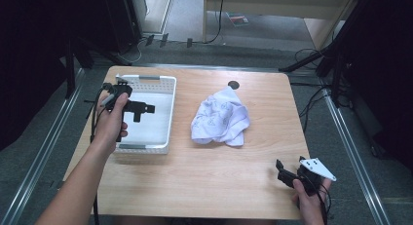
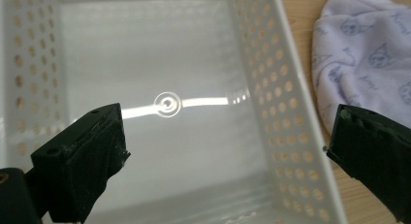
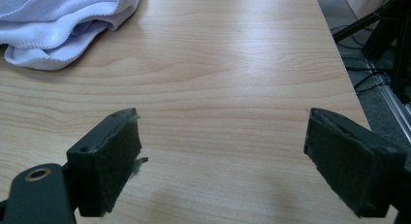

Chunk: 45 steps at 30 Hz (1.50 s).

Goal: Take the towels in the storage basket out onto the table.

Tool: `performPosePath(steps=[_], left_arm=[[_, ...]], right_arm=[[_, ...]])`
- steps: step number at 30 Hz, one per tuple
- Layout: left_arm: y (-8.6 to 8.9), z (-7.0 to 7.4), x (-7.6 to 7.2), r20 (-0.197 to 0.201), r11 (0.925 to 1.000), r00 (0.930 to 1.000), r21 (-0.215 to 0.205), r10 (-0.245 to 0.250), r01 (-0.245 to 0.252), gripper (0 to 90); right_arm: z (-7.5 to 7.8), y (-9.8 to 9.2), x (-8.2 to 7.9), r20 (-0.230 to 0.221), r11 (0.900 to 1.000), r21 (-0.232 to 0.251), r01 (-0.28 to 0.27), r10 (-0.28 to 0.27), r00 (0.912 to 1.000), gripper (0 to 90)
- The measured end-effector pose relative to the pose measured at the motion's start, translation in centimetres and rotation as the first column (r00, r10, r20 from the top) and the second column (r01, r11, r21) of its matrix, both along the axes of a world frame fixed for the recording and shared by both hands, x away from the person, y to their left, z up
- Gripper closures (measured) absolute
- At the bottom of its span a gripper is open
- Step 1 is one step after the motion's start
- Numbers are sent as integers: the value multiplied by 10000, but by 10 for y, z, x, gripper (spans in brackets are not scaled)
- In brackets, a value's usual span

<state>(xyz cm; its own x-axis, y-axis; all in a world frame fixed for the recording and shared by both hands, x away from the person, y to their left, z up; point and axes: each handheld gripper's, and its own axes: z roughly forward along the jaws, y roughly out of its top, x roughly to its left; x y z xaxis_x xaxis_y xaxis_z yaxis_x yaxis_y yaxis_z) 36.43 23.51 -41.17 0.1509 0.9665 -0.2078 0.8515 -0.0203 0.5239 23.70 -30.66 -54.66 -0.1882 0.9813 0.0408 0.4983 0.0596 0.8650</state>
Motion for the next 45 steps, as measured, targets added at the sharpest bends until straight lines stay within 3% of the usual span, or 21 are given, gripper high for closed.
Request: performPosePath(steps=[4, 12, 17, 21, 24, 26, 29, 36, 38, 41, 45], left_arm=[[19, -5, -14, 324, 9991, 9988, -188, 380, -374, 7], [46, -19, -45, 546, 9971, 9956, -77, 760, -757, 7], [60, -23, -70, 1141, 9932, 9868, -311, 1148, -1119, 7], [68, -31, -90, 1703, 9912, 9766, -78, 1314, -1321, 7], [74, -39, -103, 2257, 9909, 9654, 29, 1306, -1348, 7], [79, -44, -112, 2579, 9899, 9558, -346, 1416, -1373, 7], [85, -53, -127, 3159, 9882, 9363, -519, 1534, -1444, 7], [98, -72, -155, 4466, 9828, 8755, -741, 1844, -1692, 8], [100, -77, -159, 4652, 9818, 8646, -843, 1898, -1701, 7], [104, -91, -165, 4935, 9822, 8500, -604, 1842, -1777, 8], [111, -113, -170, 4900, 9779, 8474, -629, 2045, -1996, 8]], right_arm=[[0, 0, 0, -13, 10000, -17, -17, 17, 10000, 134], [0, 1, 0, -21, 9999, -135, -18, 18, 10000, 134], [0, 1, -1, -34, 9999, -164, -7, 7, 10000, 133], [0, 2, -1, -35, 9998, -203, 28, -29, 10000, 133], [0, 2, -1, -44, 9998, -200, 38, -39, 10000, 134], [0, 2, -1, -44, 9998, -199, 53, -54, 10000, 133], [0, 2, -1, -38, 9997, -219, 54, -55, 10000, 133], [0, 2, -1, -35, 9997, -237, 58, -59, 10000, 133], [0, 2, -1, -41, 9997, -247, 64, -65, 10000, 133], [0, 2, -1, -48, 9997, -249, 67, -68, 10000, 133], [0, 2, -1, -50, 9996, -271, 66, -68, 10000, 133]])
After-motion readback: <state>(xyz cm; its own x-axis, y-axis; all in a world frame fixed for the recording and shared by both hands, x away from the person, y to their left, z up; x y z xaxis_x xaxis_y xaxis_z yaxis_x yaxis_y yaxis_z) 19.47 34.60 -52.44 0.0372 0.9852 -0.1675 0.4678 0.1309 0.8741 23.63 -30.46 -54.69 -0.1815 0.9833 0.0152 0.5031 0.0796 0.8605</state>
